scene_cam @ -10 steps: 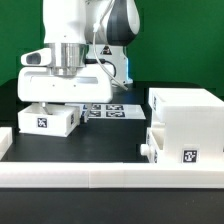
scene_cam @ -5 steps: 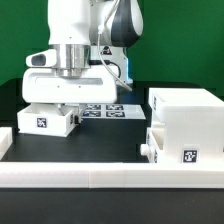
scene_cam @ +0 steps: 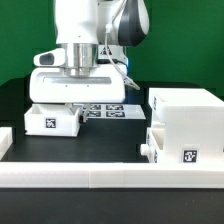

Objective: Assemble drawer

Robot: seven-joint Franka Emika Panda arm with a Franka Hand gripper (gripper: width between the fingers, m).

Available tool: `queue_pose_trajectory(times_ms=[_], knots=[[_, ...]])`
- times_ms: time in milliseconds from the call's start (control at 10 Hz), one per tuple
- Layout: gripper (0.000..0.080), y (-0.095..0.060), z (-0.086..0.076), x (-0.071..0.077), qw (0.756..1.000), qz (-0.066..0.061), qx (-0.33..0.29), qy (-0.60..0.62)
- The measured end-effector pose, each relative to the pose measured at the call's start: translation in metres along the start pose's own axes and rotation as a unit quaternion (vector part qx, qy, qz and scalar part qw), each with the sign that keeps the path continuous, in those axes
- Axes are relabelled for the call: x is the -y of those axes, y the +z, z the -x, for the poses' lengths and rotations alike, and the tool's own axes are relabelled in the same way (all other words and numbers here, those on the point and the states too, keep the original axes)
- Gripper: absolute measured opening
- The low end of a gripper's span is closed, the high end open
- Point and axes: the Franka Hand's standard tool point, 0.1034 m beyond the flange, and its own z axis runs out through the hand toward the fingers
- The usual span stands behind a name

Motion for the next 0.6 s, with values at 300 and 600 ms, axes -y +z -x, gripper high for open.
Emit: queue_pose_trajectory(times_ms=[300,600], knots=[[0.0041,-0.009,-0.016,0.044,1.000,-0.010,-0.007,-0.019],[0.0041,-0.020,-0.048,0.047,0.993,-0.022,0.000,-0.118]])
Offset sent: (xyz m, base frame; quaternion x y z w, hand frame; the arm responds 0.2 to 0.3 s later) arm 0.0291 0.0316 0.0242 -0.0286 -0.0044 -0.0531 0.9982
